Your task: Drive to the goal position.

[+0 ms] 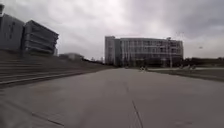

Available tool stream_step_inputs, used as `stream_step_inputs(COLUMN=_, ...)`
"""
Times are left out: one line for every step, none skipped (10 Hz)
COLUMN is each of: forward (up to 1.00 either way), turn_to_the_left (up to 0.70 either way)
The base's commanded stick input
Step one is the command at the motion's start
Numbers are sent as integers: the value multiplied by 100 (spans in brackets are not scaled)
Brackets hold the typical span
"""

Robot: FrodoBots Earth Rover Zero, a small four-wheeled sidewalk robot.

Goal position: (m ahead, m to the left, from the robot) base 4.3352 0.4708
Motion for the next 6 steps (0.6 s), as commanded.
stream_step_inputs(forward=100, turn_to_the_left=4)
stream_step_inputs(forward=100, turn_to_the_left=4)
stream_step_inputs(forward=100, turn_to_the_left=4)
stream_step_inputs(forward=100, turn_to_the_left=4)
stream_step_inputs(forward=100, turn_to_the_left=4)
stream_step_inputs(forward=100, turn_to_the_left=4)
